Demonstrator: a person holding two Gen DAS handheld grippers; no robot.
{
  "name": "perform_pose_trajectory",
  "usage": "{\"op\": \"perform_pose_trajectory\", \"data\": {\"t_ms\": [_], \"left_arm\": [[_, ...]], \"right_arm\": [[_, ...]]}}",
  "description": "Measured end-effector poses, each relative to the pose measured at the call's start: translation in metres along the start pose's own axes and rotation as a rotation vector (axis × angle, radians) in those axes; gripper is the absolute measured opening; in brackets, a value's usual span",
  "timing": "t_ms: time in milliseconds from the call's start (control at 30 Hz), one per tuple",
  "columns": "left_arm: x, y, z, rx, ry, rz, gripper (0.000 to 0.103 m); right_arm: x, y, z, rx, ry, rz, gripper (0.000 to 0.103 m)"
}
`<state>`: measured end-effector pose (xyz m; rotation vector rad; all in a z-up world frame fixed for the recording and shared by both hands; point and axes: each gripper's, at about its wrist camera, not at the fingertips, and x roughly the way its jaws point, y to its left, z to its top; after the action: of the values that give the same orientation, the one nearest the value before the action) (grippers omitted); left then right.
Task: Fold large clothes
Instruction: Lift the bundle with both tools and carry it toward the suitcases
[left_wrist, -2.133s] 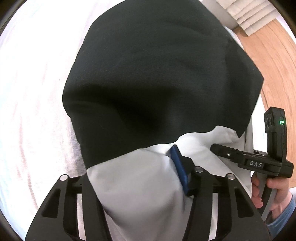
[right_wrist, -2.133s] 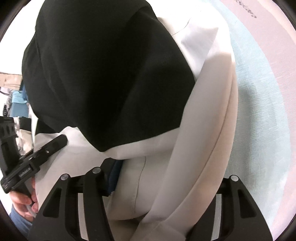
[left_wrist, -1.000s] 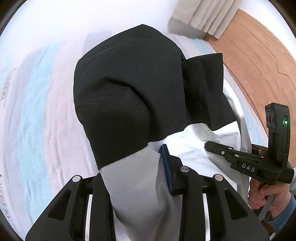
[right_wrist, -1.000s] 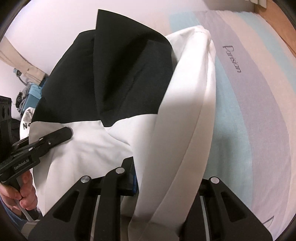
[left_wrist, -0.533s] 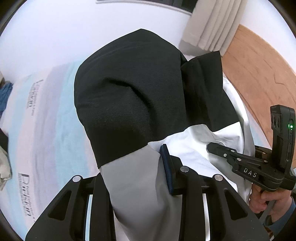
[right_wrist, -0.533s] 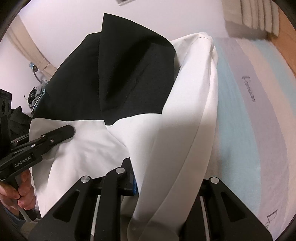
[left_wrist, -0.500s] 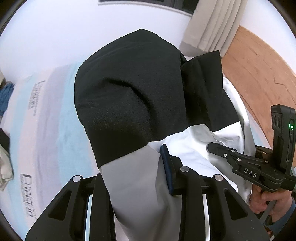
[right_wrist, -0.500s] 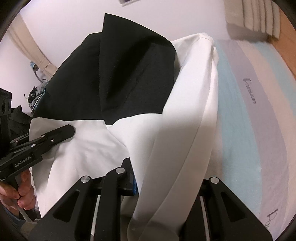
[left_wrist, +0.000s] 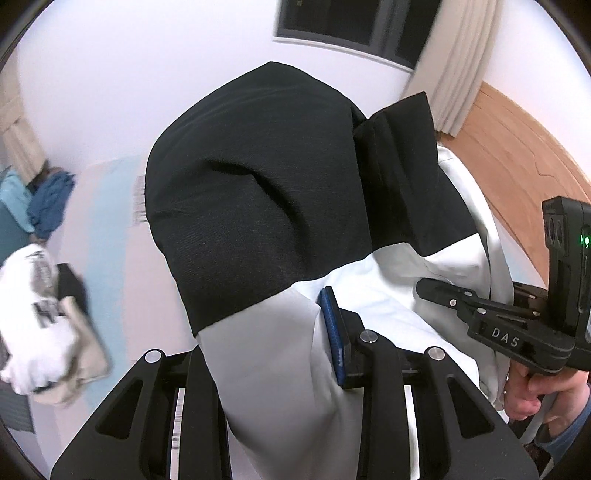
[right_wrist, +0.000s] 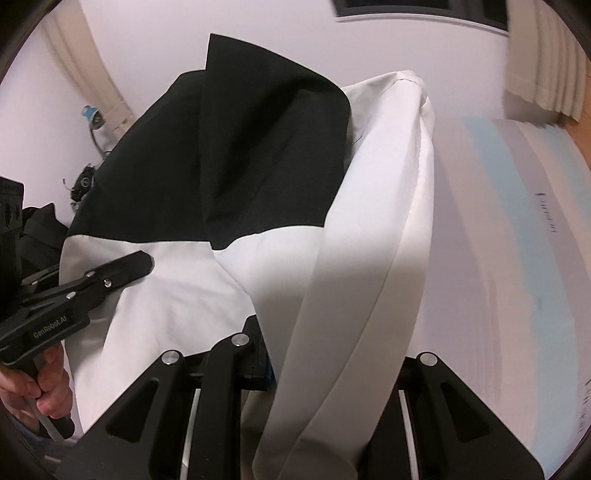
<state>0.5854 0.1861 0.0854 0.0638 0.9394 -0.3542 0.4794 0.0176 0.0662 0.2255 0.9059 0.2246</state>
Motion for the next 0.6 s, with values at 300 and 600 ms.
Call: {"op": "perform_pose_trajectory", "data": {"t_ms": [300, 600], "left_arm": [[-0.073, 0.197, -0.018, -0.096, -0.023, 0.125, 0.029], [-0.128, 0.390, -0.007, -0.241, -0.030, 0.199, 0.030]], "right_arm": [[0.065, 0.196, 0.024, -0.134, 0.006, 0.122, 0.018], [0.133, 0.373, 0.065, -0.251, 0.033, 0.195, 0.018]]}}
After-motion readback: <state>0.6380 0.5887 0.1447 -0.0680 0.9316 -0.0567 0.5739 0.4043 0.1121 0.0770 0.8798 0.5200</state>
